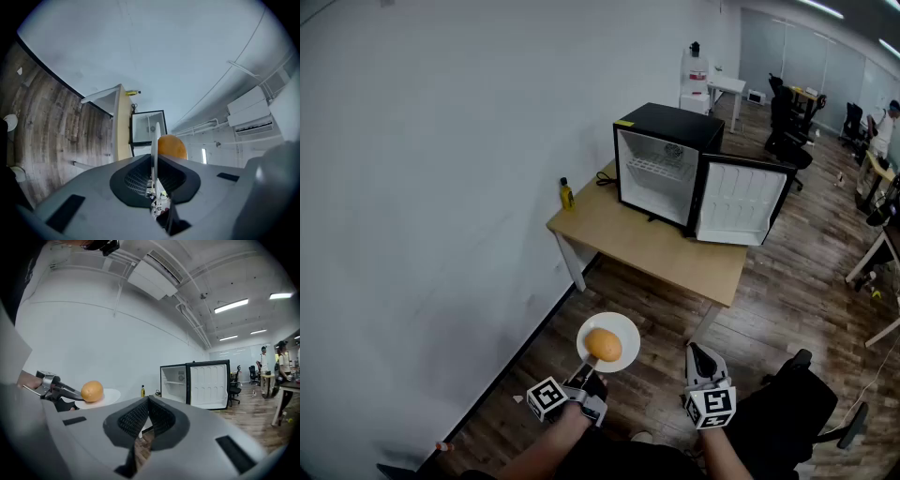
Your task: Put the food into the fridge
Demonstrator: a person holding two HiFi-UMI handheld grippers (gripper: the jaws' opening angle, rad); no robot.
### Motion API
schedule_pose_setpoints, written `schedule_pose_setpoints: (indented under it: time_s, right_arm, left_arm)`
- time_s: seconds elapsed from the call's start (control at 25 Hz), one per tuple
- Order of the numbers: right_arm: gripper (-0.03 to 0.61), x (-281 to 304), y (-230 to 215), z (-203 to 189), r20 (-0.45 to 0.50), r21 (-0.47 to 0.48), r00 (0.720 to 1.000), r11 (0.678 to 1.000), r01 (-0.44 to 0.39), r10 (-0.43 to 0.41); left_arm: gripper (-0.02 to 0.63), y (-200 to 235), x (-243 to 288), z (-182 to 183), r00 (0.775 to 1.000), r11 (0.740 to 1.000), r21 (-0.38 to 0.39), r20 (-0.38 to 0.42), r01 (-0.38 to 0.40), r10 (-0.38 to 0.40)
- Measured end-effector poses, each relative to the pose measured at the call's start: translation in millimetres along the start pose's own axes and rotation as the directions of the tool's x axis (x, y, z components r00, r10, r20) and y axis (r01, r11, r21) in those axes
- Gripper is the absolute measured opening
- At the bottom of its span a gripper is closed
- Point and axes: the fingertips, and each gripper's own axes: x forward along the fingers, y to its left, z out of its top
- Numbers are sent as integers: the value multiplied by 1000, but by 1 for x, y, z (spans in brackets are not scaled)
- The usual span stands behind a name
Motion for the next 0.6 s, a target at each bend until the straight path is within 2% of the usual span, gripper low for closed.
schedule_pose_setpoints:
  time_s: [0.12,0.2,0.4,0.6]
  right_arm:
    - [60,-5,6,-6,-2,-13,1000,1000,-5,5]
    - [60,-7,8,-6,7,-11,1000,1000,-4,4]
    - [60,-11,14,-5,25,41,999,998,-39,38]
    - [60,-9,18,-21,10,81,999,996,-34,34]
  left_arm:
    - [32,-2,-3,-5,1000,999,-22,-1,25,-25]
    - [32,2,-6,-5,1000,1000,-22,0,13,-13]
    - [32,5,-8,-4,1000,999,-33,6,9,-9]
    - [32,9,-8,11,1000,1000,-30,22,-4,5]
